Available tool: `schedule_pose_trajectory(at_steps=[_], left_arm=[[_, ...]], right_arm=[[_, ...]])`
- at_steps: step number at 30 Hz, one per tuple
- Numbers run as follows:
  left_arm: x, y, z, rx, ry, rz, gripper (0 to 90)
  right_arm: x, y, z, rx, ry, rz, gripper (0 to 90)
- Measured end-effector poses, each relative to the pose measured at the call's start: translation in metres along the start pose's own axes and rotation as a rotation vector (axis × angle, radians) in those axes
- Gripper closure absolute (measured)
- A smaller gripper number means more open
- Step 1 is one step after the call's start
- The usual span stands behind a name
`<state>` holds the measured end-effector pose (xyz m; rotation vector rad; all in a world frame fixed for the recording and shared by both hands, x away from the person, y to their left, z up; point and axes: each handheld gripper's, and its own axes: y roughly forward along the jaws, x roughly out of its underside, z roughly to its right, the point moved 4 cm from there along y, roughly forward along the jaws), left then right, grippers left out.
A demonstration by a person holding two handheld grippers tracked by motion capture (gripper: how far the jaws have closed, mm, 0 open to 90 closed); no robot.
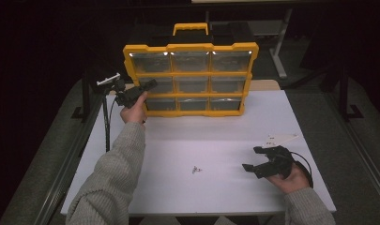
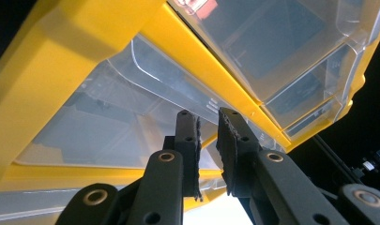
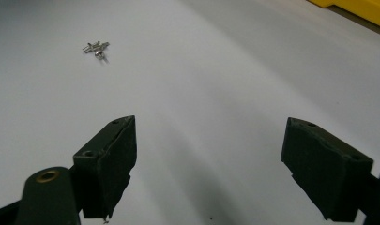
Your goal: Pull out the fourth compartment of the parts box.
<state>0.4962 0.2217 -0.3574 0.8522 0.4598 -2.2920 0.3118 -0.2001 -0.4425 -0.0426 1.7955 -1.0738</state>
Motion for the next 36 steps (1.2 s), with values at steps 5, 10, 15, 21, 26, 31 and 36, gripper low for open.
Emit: schedule_pose_trajectory(at_steps=[5,10,15,21,26,31,36], left_arm=[[0.0005,-0.0008,0.0006,0.003,0.007,-0.005,77.9],[0.0011,-0.0017,0.0011,0.009,0.01,-0.009,78.5],[0.0017,-0.0019,0.001,0.01,0.007,-0.005,78.5],[0.0021,-0.0023,0.0012,0.013,0.01,-0.005,78.8],[0.0023,-0.0027,0.0009,0.015,0.015,-0.007,79.6],[0.0027,-0.0034,0.0008,0.019,0.017,-0.008,79.8],[0.0033,-0.0043,0.0014,0.022,0.019,-0.011,79.9]], right_arm=[[0.0002,0.0006,-0.0003,-0.002,0.0,-0.004,17.5],[0.0001,0.0017,-0.0003,-0.003,0.002,-0.004,17.5],[0.0006,0.0027,-0.0001,-0.004,-0.002,-0.01,17.5],[0.0009,0.0026,0.0002,-0.002,0.001,-0.009,17.4],[0.0012,0.0028,0.0002,-0.003,0.001,-0.01,17.4],[0.0016,0.003,0.0007,-0.003,0.001,-0.012,17.4],[0.002,0.0029,0.0008,-0.002,0.001,-0.015,17.4]])
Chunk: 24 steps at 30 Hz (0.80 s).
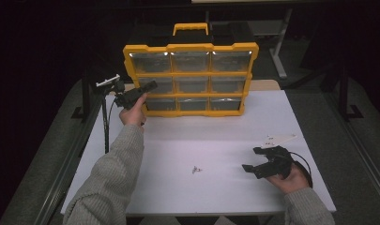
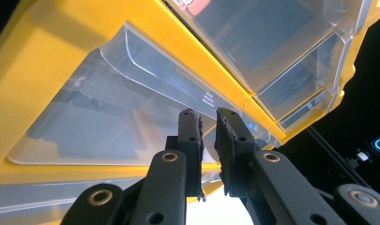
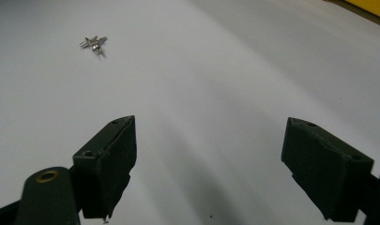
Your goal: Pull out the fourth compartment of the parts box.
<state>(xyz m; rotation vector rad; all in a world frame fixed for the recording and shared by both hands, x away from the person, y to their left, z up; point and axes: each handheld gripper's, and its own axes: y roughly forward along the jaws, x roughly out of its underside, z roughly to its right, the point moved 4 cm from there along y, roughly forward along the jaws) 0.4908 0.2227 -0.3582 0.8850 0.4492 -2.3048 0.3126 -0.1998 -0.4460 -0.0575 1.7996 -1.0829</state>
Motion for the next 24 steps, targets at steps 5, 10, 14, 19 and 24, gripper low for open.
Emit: schedule_pose_trajectory(at_steps=[5,10,14,19,24], left_arm=[[0.001,-0.001,0.0,0.006,0.008,-0.004,80.1],[0.002,-0.004,0.001,0.012,0.011,-0.01,80.2],[0.003,-0.005,0.002,0.014,0.016,-0.017,80.2],[0.004,-0.008,0.004,0.018,0.018,-0.022,80.2],[0.006,-0.01,0.005,0.025,0.026,-0.028,80.4]], right_arm=[[0.0,0.0,0.0,0.0,0.005,-0.002,17.3],[0.001,0.0,0.0,0.0,0.002,-0.002,17.3],[0.001,0.001,0.0,0.001,0.005,0.0,17.2],[0.002,0.001,0.001,0.003,0.009,-0.005,17.2],[0.003,0.001,0.001,0.002,0.01,-0.007,17.2]])
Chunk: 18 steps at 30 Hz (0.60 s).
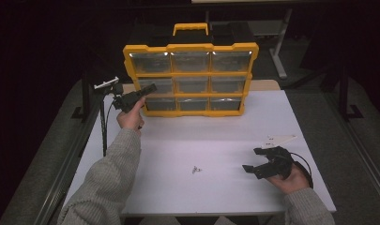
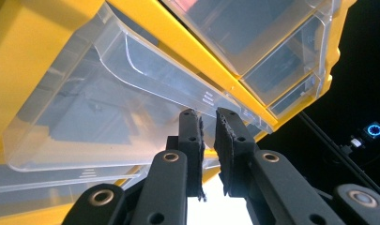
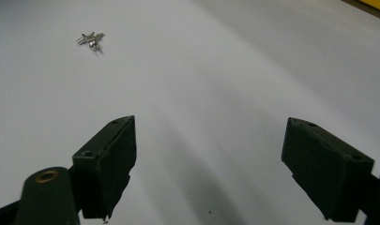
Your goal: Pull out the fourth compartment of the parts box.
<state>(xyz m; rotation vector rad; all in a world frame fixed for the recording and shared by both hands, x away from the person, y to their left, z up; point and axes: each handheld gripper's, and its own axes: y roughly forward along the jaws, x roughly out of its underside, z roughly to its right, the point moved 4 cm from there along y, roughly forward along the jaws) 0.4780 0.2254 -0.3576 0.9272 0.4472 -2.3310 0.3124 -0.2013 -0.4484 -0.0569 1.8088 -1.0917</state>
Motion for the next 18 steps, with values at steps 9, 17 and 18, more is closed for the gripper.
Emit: schedule_pose_trajectory(at_steps=[9,17,18], left_arm=[[0.0041,-0.0052,0.0033,0.009,0.009,-0.006,80.6],[0.0065,-0.0089,0.0057,0.015,0.02,-0.013,80.6],[0.0067,-0.0092,0.0063,0.016,0.021,-0.013,80.9]], right_arm=[[0.0002,0.0008,-0.0004,-0.003,0.0,-0.003,17.2],[0.0004,0.0013,-0.0008,-0.003,0.002,-0.008,17.1],[0.0004,0.0013,-0.0007,-0.003,0.002,-0.008,17.1]])
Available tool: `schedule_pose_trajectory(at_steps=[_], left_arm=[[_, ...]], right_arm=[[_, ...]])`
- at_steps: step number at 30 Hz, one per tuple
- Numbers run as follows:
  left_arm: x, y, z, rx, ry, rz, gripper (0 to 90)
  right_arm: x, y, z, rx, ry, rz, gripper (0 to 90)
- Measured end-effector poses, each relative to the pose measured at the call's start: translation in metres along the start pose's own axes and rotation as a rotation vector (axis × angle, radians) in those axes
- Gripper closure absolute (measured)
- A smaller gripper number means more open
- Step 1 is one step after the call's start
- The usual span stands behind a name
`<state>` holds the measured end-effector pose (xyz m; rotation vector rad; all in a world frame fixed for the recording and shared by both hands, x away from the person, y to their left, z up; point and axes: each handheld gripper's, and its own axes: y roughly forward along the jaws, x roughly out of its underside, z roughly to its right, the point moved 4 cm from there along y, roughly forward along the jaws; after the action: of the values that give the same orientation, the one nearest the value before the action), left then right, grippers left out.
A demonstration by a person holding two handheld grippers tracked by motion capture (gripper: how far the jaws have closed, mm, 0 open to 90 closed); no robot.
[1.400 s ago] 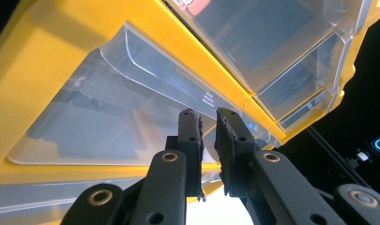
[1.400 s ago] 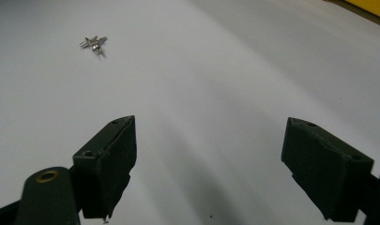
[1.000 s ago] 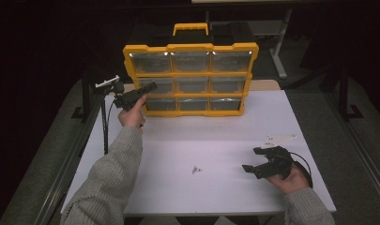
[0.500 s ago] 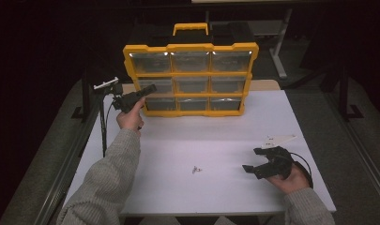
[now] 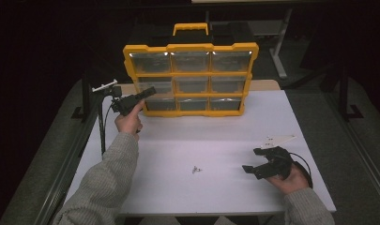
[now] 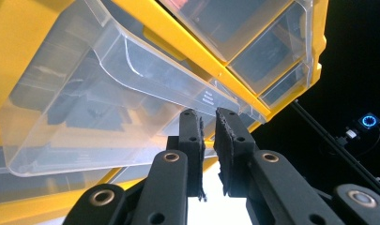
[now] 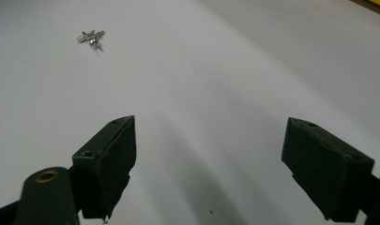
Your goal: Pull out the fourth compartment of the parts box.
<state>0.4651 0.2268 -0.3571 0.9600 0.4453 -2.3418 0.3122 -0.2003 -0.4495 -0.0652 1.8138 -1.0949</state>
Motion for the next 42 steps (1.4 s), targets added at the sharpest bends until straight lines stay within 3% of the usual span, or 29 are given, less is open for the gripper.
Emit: schedule_pose_trajectory(at_steps=[20,28,35,42], left_arm=[[0.003,-0.005,0.003,0.001,0.017,-0.014,81.1],[0.003,-0.004,0.001,0.022,0.031,-0.016,79.7],[0.005,-0.008,0.006,0.003,0.096,-0.075,73.2],[0.003,-0.015,0.019,-0.021,0.245,-0.162,69.0]], right_arm=[[0.001,0.001,0.001,-0.005,0.006,-0.007,17.0],[0.001,0.003,0.003,-0.009,0.005,-0.013,17.0],[0.0,0.005,0.004,-0.013,0.001,-0.019,17.0],[0.0,0.006,0.004,-0.011,0.009,-0.025,17.0]])
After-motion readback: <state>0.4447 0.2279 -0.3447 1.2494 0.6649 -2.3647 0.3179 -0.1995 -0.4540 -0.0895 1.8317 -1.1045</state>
